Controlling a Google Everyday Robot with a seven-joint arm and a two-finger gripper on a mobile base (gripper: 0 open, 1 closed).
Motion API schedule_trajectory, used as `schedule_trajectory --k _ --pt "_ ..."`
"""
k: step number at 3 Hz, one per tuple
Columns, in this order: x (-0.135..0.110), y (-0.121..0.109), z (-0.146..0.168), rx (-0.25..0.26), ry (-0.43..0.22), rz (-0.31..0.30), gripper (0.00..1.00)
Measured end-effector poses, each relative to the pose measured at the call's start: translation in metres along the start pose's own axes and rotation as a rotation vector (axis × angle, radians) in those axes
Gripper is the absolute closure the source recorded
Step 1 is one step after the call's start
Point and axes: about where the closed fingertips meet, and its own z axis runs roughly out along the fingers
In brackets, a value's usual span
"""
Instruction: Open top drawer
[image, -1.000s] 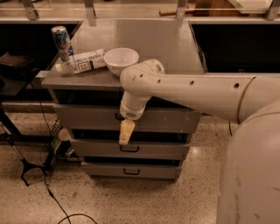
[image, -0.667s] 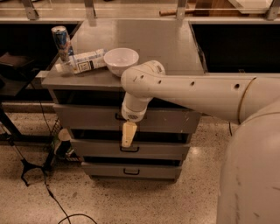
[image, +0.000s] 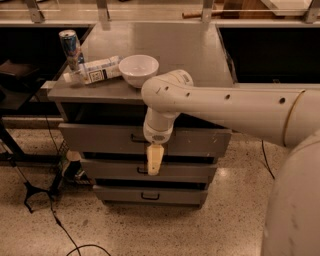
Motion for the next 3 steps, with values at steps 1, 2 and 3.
schedule_trajectory --k 1,2,3 --pt "0.013 0.022 -0.012 -0.028 0.011 -0.035 0.0" --pt "0.025 0.052 -0.021 -0.073 0.029 -0.067 0.0" --pt "0.036 0.065 -0.034 -0.053 0.023 -0.035 0.0"
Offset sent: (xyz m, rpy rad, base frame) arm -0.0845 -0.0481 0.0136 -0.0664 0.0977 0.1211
